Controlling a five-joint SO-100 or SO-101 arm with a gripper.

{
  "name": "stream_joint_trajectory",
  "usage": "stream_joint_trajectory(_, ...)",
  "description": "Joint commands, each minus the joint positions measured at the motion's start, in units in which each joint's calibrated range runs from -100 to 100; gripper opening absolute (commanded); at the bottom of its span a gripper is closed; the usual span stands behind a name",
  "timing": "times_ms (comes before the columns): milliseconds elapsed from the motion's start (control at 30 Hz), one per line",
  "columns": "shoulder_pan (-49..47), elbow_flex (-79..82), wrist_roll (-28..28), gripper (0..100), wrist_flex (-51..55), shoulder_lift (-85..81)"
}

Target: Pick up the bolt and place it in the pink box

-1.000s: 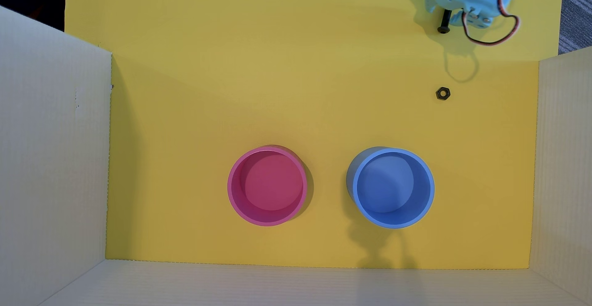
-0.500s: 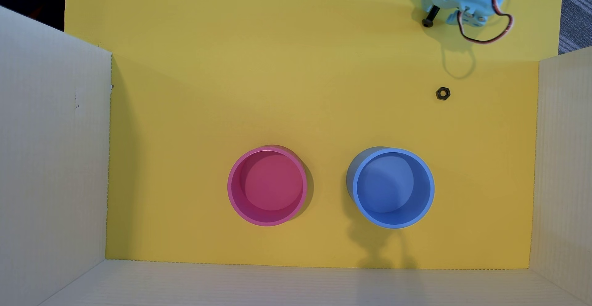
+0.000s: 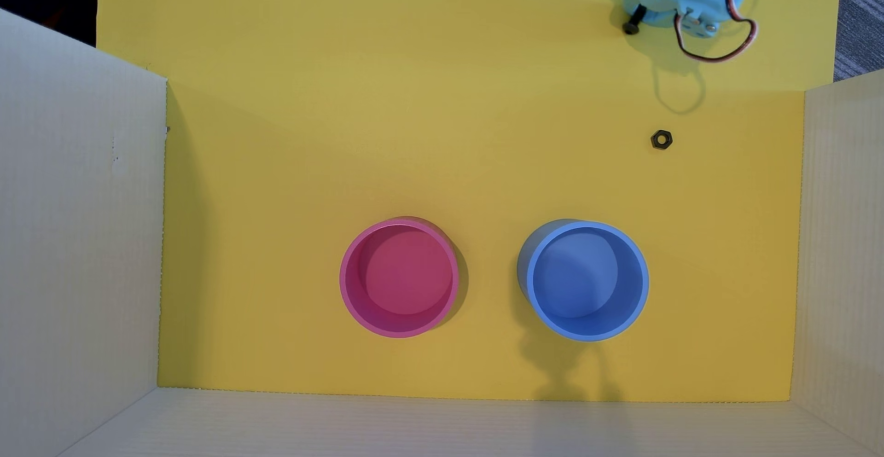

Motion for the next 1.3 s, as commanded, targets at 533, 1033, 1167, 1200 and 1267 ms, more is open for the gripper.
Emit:
stream_joint_trajectory(533,32.26,-31.40,-6.33,1,10.05,-9.93)
stream_joint_trajectory(1033,46.61,-34.12,-8.52,1,-5.39,-2.94)
stream_joint_trajectory(1167,47.12,-39.82,-8.57,1,-5.39,4.72)
stream_joint_trajectory(1200,47.27,-41.90,-8.62,1,-5.39,6.99)
stream_joint_trajectory(1267,47.27,-44.70,-8.62,1,-5.14,9.85)
